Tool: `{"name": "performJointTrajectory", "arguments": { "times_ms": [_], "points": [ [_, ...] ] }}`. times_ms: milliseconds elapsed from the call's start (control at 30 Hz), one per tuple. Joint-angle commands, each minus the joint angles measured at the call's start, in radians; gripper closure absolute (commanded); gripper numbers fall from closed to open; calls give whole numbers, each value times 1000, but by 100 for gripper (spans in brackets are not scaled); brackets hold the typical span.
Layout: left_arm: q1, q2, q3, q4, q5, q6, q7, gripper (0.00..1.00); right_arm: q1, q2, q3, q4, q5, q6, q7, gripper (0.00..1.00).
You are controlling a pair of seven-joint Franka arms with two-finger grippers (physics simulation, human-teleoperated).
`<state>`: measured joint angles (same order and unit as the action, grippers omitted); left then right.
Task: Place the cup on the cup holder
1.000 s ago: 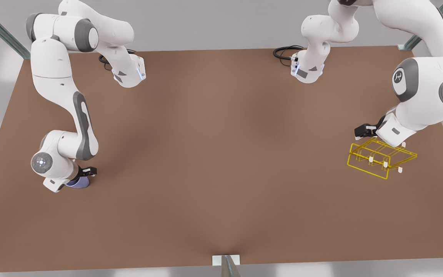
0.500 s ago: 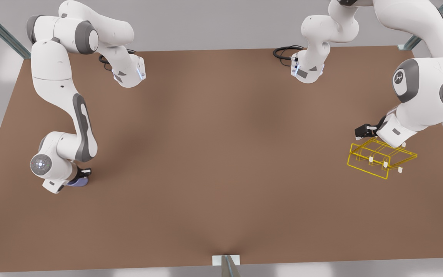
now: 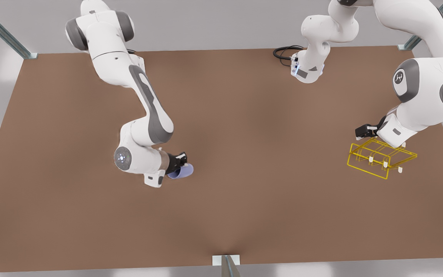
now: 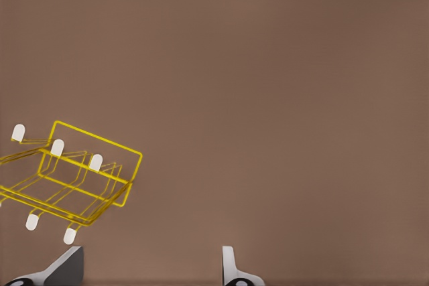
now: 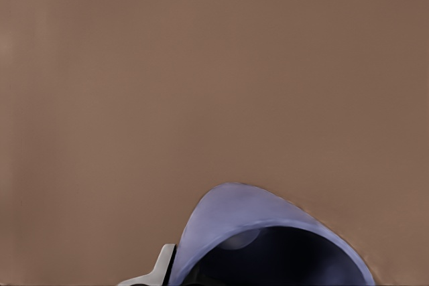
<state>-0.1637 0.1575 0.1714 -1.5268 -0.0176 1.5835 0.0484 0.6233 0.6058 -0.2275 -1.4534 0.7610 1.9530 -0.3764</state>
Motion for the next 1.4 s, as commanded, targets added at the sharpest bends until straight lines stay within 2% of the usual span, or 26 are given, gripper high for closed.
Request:
{"name": "performJointTrajectory", "arguments": {
  "times_ms": [0, 67, 133, 233, 333, 500, 633, 700, 733, 1167, 1233, 1367],
  "points": [
    [0, -1, 0, 0, 1, 0, -1, 0, 65, 40, -1, 34, 346, 62, 65, 79],
    [0, -1, 0, 0, 1, 0, -1, 0, 156, 129, 0, 116, 511, 191, 44, 79],
    [0, -1, 0, 0, 1, 0, -2, 0, 183, 267, 0, 231, 694, 251, -116, 79],
    [1, -1, 0, 0, 1, 0, -2, 0, 202, 420, 0, 396, 813, 311, -206, 79],
    [1, 2, 3, 0, 2, -3, -2, 0, 246, 512, 4, 419, 991, 340, -383, 79],
    [1, -4, 68, 7, 5, -40, -13, 0, 269, 562, 4, 446, 997, 366, -421, 79],
    [1, -12, 68, 7, 7, -54, -22, 0, 271, 565, 4, 447, 998, 368, -418, 79],
    [1, -18, 68, 7, 7, -56, -22, 0, 271, 565, 4, 446, 998, 368, -414, 31],
    [1, -18, 68, 7, 7, -54, -22, 0, 271, 565, 4, 446, 1009, 368, -420, 0],
    [-2, -18, 68, 7, 8, -51, -27, 0, 257, 535, 4, 352, 992, 357, -458, 0],
    [-3, -18, 66, 5, 10, -51, -35, 0, 240, 476, 4, 268, 965, 353, -461, 0],
    [-26, -19, 60, -1, 10, -59, -176, 0, 130, 345, 4, 81, 775, 185, -461, 0]
  ]
}}
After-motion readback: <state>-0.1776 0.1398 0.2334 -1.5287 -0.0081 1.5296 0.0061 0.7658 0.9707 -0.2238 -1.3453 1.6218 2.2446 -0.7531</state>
